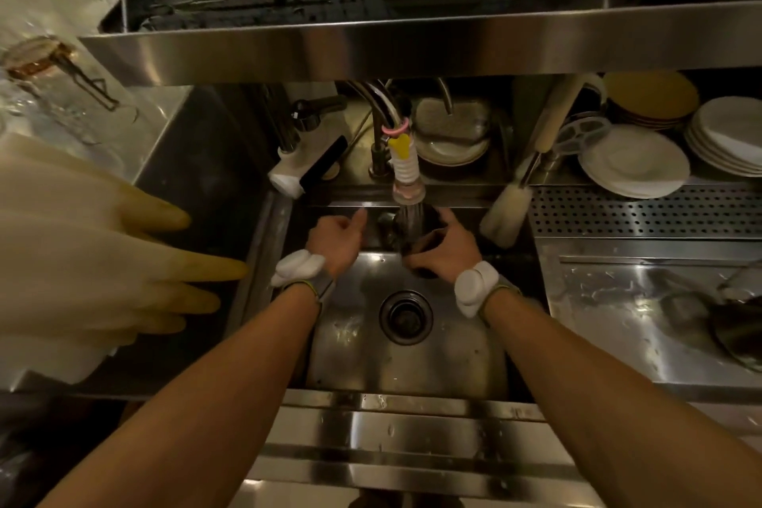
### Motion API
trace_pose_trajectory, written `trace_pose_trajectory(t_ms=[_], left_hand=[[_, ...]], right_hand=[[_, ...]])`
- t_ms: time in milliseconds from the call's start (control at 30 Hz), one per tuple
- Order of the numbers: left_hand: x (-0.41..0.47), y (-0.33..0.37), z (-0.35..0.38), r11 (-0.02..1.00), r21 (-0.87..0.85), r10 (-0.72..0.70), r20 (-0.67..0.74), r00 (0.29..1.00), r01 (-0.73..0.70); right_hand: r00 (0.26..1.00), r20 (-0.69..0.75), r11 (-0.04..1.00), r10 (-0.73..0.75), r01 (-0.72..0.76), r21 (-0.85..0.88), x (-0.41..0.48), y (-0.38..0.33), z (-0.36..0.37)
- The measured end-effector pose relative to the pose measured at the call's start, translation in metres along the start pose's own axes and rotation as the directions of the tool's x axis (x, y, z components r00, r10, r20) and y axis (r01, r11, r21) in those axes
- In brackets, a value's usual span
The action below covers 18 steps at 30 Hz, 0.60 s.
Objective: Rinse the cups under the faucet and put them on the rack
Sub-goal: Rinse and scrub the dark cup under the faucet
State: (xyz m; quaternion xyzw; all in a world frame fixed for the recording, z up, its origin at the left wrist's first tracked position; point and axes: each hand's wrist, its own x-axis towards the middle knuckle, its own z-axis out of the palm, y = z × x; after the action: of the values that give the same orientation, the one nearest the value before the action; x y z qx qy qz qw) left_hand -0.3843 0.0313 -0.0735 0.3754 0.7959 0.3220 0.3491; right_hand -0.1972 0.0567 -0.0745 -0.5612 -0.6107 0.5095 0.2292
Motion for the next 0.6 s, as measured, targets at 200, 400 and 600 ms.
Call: trace_pose_trajectory(t_ms=[200, 400, 600], left_hand=[[-0.0017, -0.0026, 0.0014, 0.993, 0.118, 0.014, 0.047, 0.999, -0.02], [-0.0003, -0.0043, -0.0004, 0.982, 0.185, 0.017, 0.057, 0.998, -0.027], [0.0007, -0.0087, -0.002, 0.976, 0.214, 0.015, 0.075, 0.997, -0.031]], right_hand=[[1.0, 0.013, 0.998, 0.008, -0.007, -0.055, 0.0018, -0.0005, -0.0003], [1.0, 0.004, 0.996, 0.019, -0.018, -0.085, 0.0024, -0.003, 0.0039], [0.999, -0.002, 0.992, 0.036, -0.036, -0.119, 0.0006, -0.0047, 0.0035]])
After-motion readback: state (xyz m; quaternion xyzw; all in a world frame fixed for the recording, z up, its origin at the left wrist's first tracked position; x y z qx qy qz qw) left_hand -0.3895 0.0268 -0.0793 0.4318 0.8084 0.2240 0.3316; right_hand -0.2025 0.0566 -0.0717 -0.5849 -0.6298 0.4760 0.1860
